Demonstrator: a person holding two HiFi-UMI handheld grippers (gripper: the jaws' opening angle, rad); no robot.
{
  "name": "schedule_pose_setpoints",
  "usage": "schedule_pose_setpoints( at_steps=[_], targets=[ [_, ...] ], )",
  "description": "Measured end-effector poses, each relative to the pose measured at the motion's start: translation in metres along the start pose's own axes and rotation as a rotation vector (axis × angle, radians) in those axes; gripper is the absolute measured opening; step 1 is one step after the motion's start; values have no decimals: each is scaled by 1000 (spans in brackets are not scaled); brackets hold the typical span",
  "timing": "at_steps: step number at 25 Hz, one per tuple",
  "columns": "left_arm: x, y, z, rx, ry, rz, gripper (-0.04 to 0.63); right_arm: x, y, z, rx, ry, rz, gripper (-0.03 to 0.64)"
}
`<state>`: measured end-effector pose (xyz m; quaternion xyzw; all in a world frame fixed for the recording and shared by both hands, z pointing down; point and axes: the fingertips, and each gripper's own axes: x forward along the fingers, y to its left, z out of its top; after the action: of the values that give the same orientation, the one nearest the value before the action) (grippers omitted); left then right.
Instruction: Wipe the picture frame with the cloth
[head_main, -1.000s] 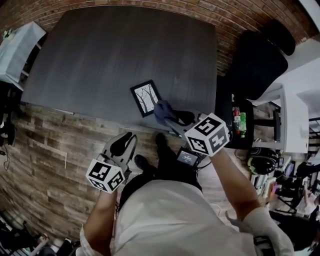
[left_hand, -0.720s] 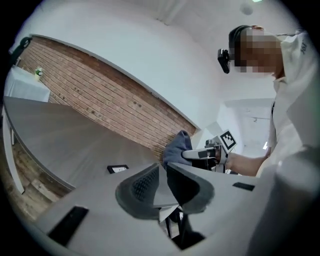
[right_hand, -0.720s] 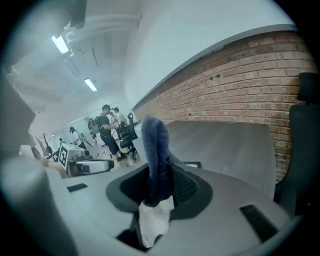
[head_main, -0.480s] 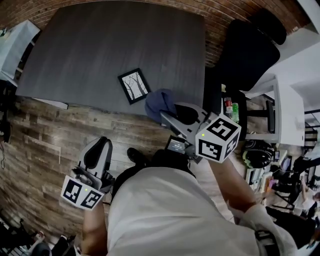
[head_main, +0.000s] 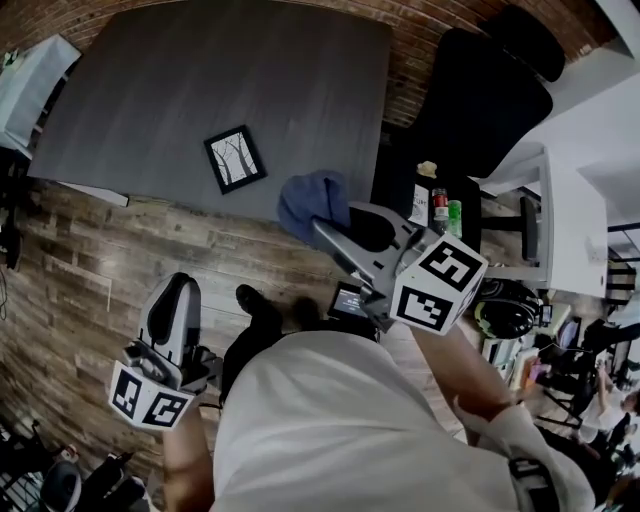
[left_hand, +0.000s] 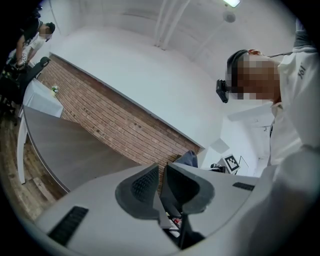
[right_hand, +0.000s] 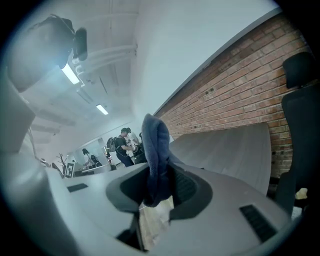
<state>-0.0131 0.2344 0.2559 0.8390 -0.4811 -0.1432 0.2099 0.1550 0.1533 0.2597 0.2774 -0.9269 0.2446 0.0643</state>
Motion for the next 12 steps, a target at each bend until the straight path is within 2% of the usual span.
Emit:
schedule_pose_setpoints(
  at_steps=[5, 12],
  targets=[
    [-3, -44, -19, -8, -9, 20, 58, -37, -4, -14, 11, -17, 22, 107],
    [-25, -68, -41, -28, 0, 67, 58, -57, -1, -35, 32, -8, 55, 107]
  ],
)
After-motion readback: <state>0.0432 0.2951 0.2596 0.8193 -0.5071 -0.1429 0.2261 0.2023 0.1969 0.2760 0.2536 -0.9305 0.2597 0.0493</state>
